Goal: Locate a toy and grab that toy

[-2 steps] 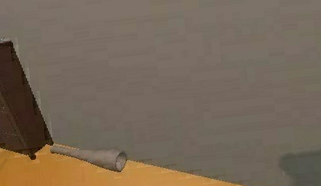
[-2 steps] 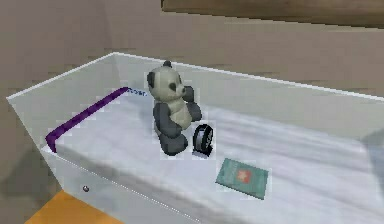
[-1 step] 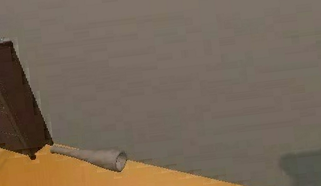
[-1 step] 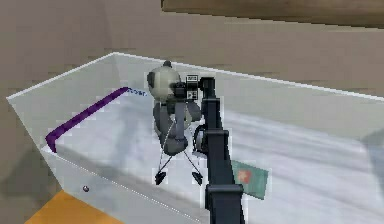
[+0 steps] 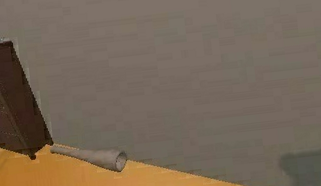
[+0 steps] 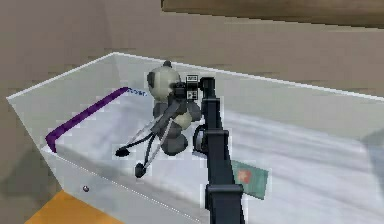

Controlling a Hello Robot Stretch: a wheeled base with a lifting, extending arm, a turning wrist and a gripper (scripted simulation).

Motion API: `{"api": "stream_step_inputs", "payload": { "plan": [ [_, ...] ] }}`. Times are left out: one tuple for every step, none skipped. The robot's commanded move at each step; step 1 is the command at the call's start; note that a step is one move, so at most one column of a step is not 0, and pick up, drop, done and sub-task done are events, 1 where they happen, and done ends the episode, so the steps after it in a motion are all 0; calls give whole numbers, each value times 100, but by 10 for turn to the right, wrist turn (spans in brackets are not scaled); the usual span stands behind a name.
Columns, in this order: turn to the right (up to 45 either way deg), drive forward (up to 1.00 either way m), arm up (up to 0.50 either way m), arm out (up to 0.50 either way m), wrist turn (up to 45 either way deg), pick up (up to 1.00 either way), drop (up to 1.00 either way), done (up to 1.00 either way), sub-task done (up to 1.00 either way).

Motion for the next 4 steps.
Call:
{"api": "stream_step_inputs", "payload": {
  "plan": [
    [0, 0, 0, 0, 450, 0, 0, 0, 0],
    [0, 0, 0, 0, 450, 0, 0, 0, 0],
    [0, 0, 0, 0, 270, 0, 0, 0, 0],
    [0, 0, -30, 0, 0, 0, 0, 0, 0]
  ]
}}
